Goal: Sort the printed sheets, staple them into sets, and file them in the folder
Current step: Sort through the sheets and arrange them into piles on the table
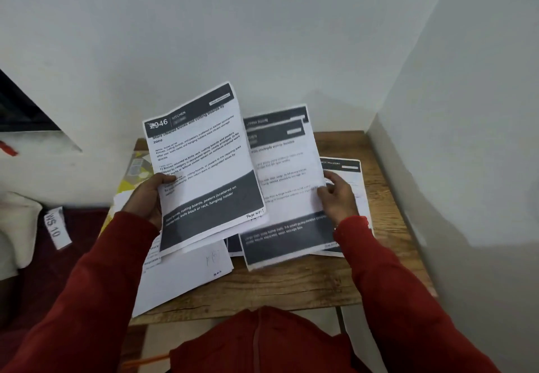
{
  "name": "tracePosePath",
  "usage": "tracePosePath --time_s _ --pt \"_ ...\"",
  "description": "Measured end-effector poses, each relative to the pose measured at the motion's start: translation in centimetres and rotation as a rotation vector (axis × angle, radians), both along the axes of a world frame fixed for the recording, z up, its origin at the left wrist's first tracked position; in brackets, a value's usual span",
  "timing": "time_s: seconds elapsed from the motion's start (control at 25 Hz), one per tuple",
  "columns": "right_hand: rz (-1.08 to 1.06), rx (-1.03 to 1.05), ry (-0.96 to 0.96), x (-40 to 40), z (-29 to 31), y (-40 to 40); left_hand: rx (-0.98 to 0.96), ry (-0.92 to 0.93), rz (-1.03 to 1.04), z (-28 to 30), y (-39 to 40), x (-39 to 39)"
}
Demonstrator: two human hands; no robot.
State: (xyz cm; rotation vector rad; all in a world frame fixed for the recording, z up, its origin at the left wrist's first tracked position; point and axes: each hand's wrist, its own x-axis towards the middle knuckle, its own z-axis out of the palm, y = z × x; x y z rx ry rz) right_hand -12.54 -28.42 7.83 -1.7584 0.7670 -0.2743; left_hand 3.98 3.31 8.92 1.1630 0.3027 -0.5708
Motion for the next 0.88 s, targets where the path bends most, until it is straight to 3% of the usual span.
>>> tracePosePath --time_s 0.12,0.28,0.36,0.44,0.52,0.64,0.76,0.88 --pt "-0.064 0.032 0.167 -1.3 -3.8 -0.4 0.041 0.034 0.013 -1.0 0.7 -0.1" --pt "-0.154 -0.022 0.199 -1.8 -4.5 -0.6 0.081 0.048 0.011 -1.0 0.6 -0.6" --pt "-0.171 -0.177 0.196 -1.9 -3.7 -1.2 0.098 0.045 -0.006 -0.9 0.3 -0.7" --pt "-0.180 -0.507 0.214 -2.2 -2.6 -2.1 0.119 0.024 -0.011 -0.9 -0.1 -0.6" --pt "-0.242 -0.717 0.111 -2.4 -1.1 -2.8 0.130 -0.004 -0.009 -0.7 -0.4 -0.5" --pt "-0.318 -0.774 -0.153 -2.2 1.6 -2.9 0.140 -0.038 -0.014 -0.4 -0.9 -0.5" --pt "-0.392 -0.651 -0.406 -1.6 3.8 -3.1 0.139 -0.060 -0.024 -0.1 -1.2 -0.4" --pt "-0.377 -0.084 -0.607 -0.6 6.8 -3.3 0.101 -0.074 -0.026 0.4 -1.3 -0.4"
